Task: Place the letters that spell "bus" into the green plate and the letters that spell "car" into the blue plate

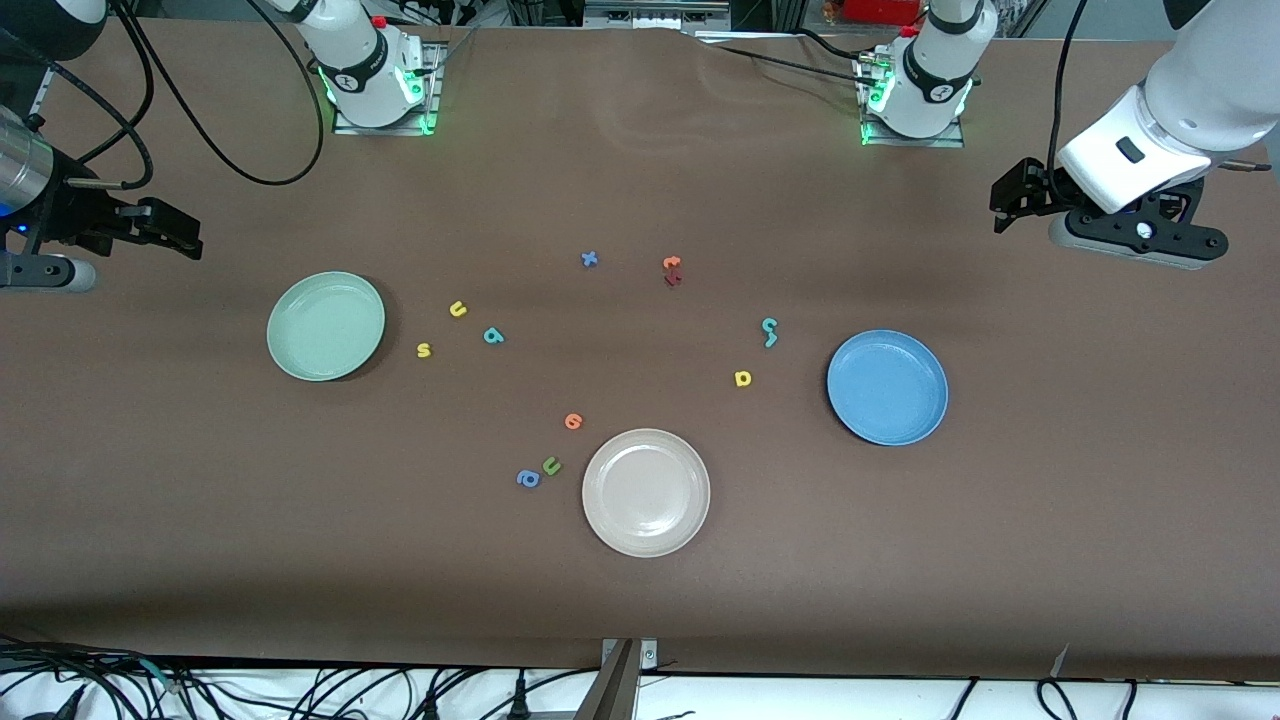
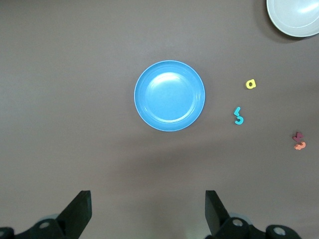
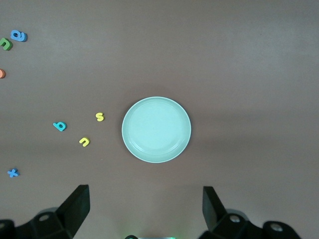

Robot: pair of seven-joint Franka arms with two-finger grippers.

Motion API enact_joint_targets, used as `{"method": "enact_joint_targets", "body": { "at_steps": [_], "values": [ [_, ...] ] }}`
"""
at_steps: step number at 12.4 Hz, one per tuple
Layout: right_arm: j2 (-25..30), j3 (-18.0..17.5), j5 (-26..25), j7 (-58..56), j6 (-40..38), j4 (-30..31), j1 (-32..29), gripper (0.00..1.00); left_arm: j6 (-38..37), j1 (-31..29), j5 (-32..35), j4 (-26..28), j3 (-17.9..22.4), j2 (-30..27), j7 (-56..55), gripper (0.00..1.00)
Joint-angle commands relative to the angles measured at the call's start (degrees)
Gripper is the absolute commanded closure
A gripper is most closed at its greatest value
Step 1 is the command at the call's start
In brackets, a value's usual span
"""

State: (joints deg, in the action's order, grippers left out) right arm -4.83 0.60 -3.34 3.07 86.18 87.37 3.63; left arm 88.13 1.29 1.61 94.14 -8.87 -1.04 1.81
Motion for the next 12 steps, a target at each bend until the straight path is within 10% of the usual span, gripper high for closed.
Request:
{"method": "enact_joint_targets", "body": {
  "at_steps": [1, 12],
  "values": [
    [0.7, -0.6, 0.7, 0.27, 0.57, 0.7, -0.64, 0.01, -1.29, 0.3, 0.41, -1.85, 0.08, 0.77, 1.01, 0.0],
    [0.96, -0.69, 1.14, 0.8, 0.48, 1.4, -0.64, 0.0, -1.29, 0.3, 0.41, -1.85, 0.08, 0.77, 1.01, 0.0]
  ]
}}
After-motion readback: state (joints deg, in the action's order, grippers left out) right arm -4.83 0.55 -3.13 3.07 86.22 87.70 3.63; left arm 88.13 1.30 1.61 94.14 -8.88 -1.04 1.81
